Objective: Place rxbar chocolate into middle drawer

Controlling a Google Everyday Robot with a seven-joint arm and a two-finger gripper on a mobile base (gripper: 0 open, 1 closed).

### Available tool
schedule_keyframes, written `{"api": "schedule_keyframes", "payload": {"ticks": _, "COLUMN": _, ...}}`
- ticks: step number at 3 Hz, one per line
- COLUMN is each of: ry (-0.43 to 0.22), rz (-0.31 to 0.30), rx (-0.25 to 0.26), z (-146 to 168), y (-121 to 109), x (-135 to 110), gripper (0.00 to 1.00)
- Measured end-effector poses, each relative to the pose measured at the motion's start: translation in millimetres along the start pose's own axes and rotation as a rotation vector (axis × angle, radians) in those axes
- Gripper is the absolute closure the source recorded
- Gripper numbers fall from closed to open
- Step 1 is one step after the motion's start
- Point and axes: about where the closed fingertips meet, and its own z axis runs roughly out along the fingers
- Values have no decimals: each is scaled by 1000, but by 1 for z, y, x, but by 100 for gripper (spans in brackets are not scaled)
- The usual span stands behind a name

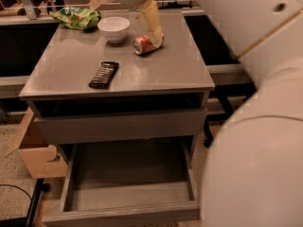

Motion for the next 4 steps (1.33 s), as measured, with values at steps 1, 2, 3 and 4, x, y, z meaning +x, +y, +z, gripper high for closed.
{"api": "schedule_keyframes", "payload": {"ticks": 1, "ry": 59, "rz": -136, "rx": -44, "z": 29, "y": -38, "x": -2, "gripper": 0}}
{"api": "schedule_keyframes", "payload": {"ticks": 2, "ry": 57, "rz": -188, "rx": -94, "z": 68, "y": -54, "x": -7, "gripper": 0}}
{"api": "schedule_keyframes", "payload": {"ticks": 3, "ry": 13, "rz": -210, "rx": -130, "z": 107, "y": -64, "x": -15, "gripper": 0}}
{"api": "schedule_keyframes", "payload": {"ticks": 4, "ry": -32, "rz": -207, "rx": -131, "z": 135, "y": -71, "x": -21, "gripper": 0}}
